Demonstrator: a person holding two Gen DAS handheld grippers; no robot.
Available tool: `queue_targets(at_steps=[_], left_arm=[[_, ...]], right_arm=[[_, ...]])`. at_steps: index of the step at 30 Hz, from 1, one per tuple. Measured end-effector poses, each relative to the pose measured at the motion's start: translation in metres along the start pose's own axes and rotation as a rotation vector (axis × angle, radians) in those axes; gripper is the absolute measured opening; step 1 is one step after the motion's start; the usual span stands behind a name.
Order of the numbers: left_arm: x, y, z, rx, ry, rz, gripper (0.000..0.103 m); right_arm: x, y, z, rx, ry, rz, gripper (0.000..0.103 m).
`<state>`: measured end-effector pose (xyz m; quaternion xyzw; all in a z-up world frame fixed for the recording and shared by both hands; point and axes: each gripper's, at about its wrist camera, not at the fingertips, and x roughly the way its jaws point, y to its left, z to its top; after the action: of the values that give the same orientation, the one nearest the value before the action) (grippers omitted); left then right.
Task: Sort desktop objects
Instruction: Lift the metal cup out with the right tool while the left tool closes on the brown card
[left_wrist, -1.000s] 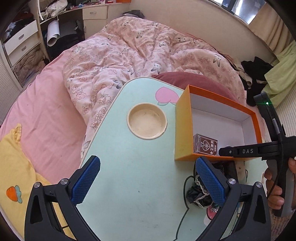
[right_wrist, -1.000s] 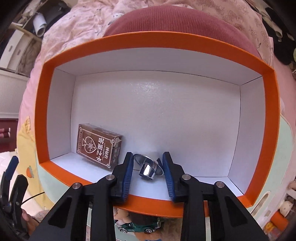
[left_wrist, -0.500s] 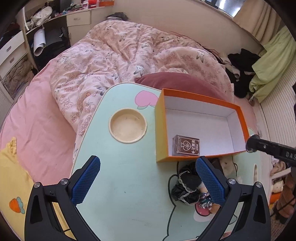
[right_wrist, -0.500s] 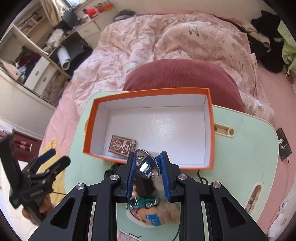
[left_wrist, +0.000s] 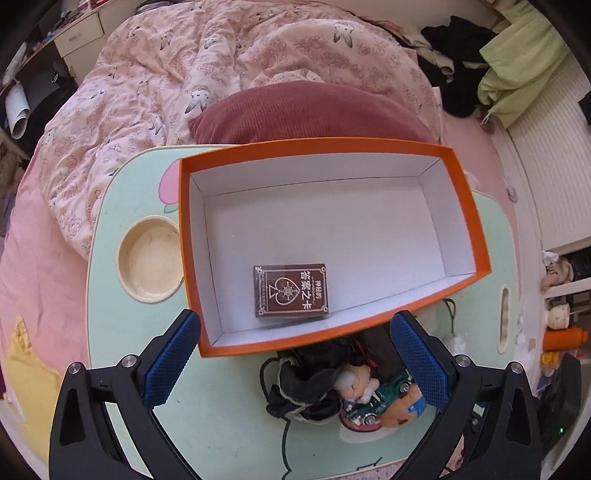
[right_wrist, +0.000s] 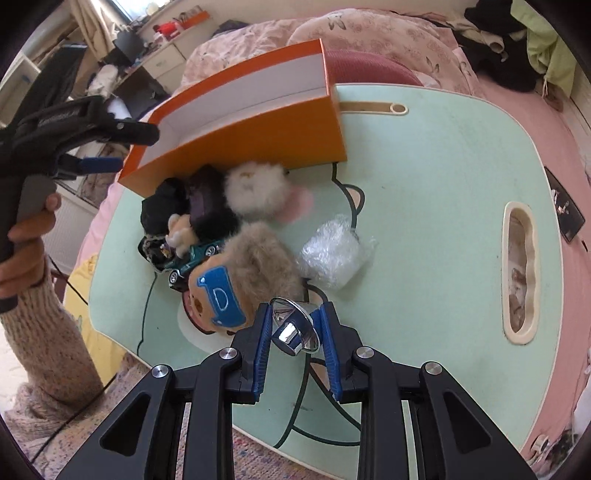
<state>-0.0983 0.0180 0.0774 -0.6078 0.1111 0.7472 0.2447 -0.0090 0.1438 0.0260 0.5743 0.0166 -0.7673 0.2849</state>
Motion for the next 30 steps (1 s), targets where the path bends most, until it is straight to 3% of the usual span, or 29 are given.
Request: queue_targets(at_steps=[2,5,11,15,17,21,26,30], left_arm=[[0.005,-0.006,0.007,0.024,0.021,0.057,0.095],[0.012,-0.01,0.012,0.022,0.07,0.05,0.082],[0.025,-0.02,0.013,0.043,0.096,0.062,0.082],[0.035,-0.016,0.014,0.023,0.13,0.047,0.082],[0.04,-0.017,0.017,0.036,0.147,0.049,0.082],[0.049,-0.011,0.019,0.006,0.181,0.066,0.082],[0.057,-0.021,0.019,0.075,0.193,0.133,0.082],[0.062,-0.025,0.02,0.113,0.221,0.123,0.082]], right_arm=[[0.001,0.002,-0.004,-0.01,-0.009,0.006,0.025],[0.003,0.007,-0.008,-0.027,-0.03,-0.018,0.025],[0.014,0.011,-0.014,-0.052,-0.056,-0.076,0.028],[-0.001,0.007,-0.021,-0.032,-0.18,-0.062,0.055],[-0.014,0.003,-0.027,-0.017,-0.25,-0.035,0.059],[-0.024,-0.004,-0.035,0.005,-0.286,0.008,0.06],[-0.024,-0.013,-0.035,0.041,-0.281,0.028,0.06],[-0.022,-0.012,-0.024,0.055,-0.269,0.033,0.06]])
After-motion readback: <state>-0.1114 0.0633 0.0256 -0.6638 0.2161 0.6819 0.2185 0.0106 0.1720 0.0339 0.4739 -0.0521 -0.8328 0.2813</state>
